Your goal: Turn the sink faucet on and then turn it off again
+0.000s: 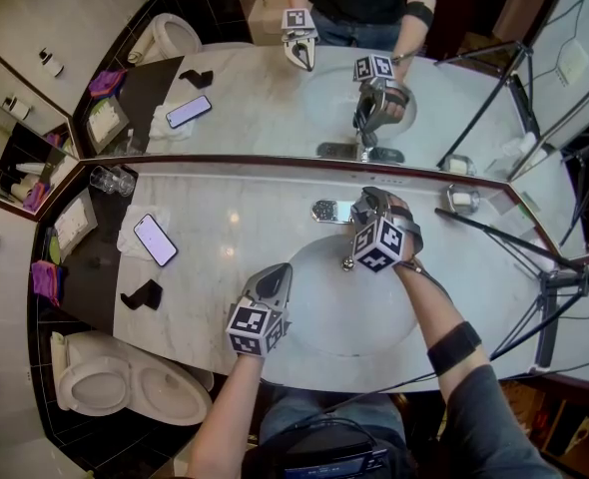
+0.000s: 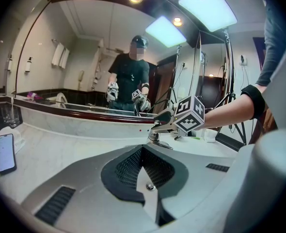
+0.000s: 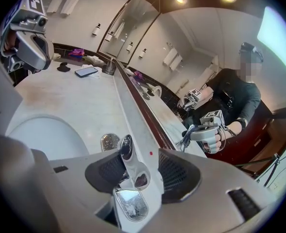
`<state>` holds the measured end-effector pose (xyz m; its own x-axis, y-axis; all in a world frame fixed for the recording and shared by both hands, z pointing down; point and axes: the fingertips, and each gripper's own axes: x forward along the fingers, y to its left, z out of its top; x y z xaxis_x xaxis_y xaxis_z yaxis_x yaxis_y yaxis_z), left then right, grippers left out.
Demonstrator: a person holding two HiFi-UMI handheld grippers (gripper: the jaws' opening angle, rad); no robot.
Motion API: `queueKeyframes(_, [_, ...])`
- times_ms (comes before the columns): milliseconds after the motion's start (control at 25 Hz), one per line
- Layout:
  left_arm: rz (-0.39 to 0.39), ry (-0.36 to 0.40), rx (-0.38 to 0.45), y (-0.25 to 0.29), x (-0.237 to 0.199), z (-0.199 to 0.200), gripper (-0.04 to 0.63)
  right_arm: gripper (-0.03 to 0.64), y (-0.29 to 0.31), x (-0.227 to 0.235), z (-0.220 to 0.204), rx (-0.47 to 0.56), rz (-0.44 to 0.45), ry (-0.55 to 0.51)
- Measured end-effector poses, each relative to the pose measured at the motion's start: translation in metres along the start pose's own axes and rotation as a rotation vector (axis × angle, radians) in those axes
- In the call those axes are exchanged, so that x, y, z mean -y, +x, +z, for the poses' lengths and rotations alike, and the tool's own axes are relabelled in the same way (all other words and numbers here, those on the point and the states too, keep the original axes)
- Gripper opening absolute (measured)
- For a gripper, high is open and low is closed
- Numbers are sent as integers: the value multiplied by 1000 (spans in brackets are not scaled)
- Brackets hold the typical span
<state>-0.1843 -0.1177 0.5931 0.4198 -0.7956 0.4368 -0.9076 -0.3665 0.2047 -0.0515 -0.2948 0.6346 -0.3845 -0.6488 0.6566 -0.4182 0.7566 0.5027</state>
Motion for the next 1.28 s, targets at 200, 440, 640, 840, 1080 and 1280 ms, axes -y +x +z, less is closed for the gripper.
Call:
queueKeyframes(200, [4,2,4,-6,4,1,3,221,-4,-2,0,-34,-25,-31])
queueKeyframes(440, [2,12,20,-15,15,9,3,222,-38,-13,4,-10,-31,-93])
queueKeyframes(640, [-2,20,31,-25,26,15,3,181,-80,-18,0,19,-42,-40])
queueKeyframes(840, [-1,29,46,-38,39,26,3,77,-129,-9,-26,32,-105,94])
queueKeyframes(1080, [3,32,63,-49,49,37,3,18,-182,-9,-65,34,-128,311])
queueKeyframes(1280, [-1,37,65,-60,61,38,3,18,-229,-6,-96,58,-149,576])
